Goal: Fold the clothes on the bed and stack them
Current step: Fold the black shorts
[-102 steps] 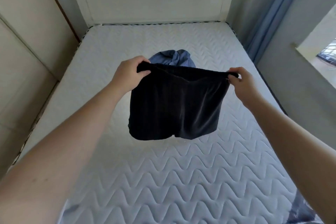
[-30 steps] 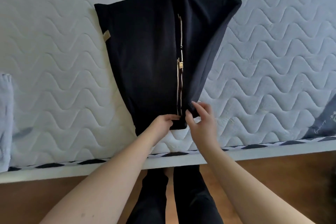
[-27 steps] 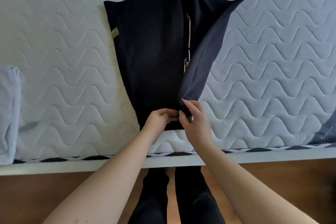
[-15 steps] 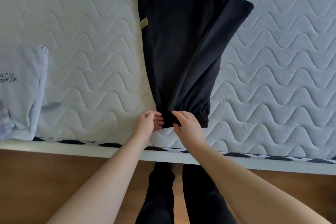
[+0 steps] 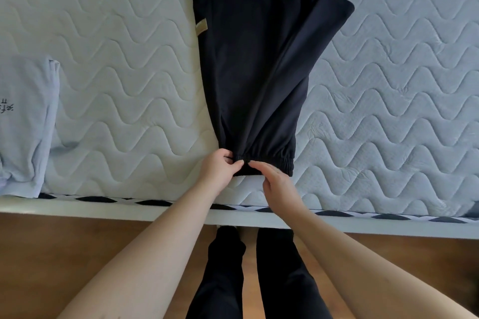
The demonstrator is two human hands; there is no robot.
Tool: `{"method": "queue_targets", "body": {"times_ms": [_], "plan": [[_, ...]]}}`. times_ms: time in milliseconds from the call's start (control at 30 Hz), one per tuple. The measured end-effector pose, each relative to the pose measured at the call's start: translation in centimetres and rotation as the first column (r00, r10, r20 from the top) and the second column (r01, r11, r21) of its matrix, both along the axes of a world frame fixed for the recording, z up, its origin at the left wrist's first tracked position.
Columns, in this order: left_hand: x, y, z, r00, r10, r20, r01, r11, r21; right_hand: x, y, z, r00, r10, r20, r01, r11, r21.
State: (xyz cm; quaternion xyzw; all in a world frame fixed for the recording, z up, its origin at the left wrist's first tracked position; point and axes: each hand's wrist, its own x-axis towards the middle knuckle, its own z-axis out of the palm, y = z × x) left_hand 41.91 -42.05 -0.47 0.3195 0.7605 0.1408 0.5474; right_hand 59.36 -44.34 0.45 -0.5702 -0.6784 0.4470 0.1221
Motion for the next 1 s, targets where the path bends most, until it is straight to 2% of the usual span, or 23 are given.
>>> {"method": "queue_targets", "body": {"times_ms": [100, 167, 233, 300, 433, 567, 733, 833, 1000], "plan": [[0.1, 0.3, -0.3, 0.999, 0.053, 0.008, -0.053, 0.998, 0.028, 1.8, -0.6, -0.5, 0.948, -0.255, 0.191, 0.233, 0.964, 0.13], [-0.4, 0.0, -0.4, 0.99, 0.118, 0.076, -0.122, 0.991, 0.047, 2.9, -0.7, -1.0, 0.91, -0.289, 0.296, 0.299, 0.954, 0.011], [-1.2, -0.7, -0.7, 0.973, 0.18, 0.145, -0.188, 0.981, 0.048, 3.3, -0.5, -1.6, 0.907, -0.311, 0.283, 0.359, 0.923, -0.137], [-1.9, -1.6, -1.0, 0.957, 0.229, 0.179, -0.239, 0.97, 0.036, 2.9, 0.0, -2.0, 0.898, -0.36, 0.253, 0.403, 0.904, -0.143], [-2.3, -3.0, -1.6, 0.931, 0.314, 0.184, -0.319, 0.948, -0.006, 2.0, 1.0, -2.7, 0.904, -0.349, 0.247, 0.385, 0.916, -0.112], [-2.0, -2.9, -1.7, 0.988, 0.148, -0.038, -0.149, 0.989, -0.006, 1.7, 1.5, -3.0, 0.905, -0.36, 0.228, 0.403, 0.896, -0.186], [-0.7, -2.2, -1.4, 0.995, 0.086, -0.047, -0.089, 0.994, -0.056, 2.1, 1.3, -2.8, 0.872, -0.474, 0.12, 0.489, 0.841, -0.232], [-0.2, -2.3, -1.4, 0.993, 0.109, -0.043, -0.11, 0.994, -0.003, 2.6, 0.6, -2.3, 0.858, -0.513, 0.012, 0.499, 0.828, -0.257], [0.7, -3.2, -1.1, 0.989, 0.139, -0.044, -0.135, 0.987, 0.087, 3.5, -1.6, -2.0, 0.945, -0.309, 0.105, 0.321, 0.94, -0.12]]}}
